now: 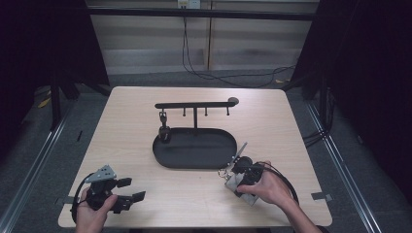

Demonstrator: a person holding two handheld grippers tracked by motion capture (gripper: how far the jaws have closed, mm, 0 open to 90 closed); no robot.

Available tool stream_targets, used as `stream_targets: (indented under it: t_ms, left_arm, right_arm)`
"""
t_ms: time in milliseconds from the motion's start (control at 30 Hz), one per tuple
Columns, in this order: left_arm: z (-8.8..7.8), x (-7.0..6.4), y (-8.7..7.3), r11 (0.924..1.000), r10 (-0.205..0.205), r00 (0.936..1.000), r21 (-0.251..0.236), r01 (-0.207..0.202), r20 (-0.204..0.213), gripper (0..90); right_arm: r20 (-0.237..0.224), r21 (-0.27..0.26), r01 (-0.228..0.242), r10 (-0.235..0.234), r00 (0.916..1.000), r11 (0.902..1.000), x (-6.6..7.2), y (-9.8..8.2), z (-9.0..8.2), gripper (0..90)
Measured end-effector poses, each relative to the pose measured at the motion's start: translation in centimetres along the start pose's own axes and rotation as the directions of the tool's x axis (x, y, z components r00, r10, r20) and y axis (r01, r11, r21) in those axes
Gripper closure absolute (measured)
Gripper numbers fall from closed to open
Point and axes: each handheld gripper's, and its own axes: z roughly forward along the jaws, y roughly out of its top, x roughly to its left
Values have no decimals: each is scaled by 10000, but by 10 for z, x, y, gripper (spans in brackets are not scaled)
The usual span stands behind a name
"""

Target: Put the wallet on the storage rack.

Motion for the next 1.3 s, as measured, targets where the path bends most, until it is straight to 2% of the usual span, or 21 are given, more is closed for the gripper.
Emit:
stream_targets:
  t_ms: [367,567,767,900,1033,1300]
  left_arm:
    - [3,0,0,9999,82,9999,122,-83,95,202]
    - [4,2,1,9998,9,10000,175,-9,11,200]
    - [5,3,0,9995,84,9999,317,-82,-70,200]
    - [4,4,0,9994,170,9996,312,-163,-212,200]
    - [5,3,0,9995,122,9998,288,-118,-125,200]
    - [8,0,1,9987,368,9993,361,-367,-20,200]
  right_arm:
    - [-228,-90,-110,108,9997,9999,-2,0,-8,339]
    - [-232,-21,-86,86,9997,10000,-2,2,-16,339]
    - [-447,-79,-193,189,9988,9998,-4,4,-24,339]
    - [-402,-92,-242,238,9989,9997,-6,4,-30,339]
    - [-346,-58,-296,294,9990,9995,-9,4,-37,339]
    - [-300,-65,-451,449,9985,9990,-15,5,-46,339]
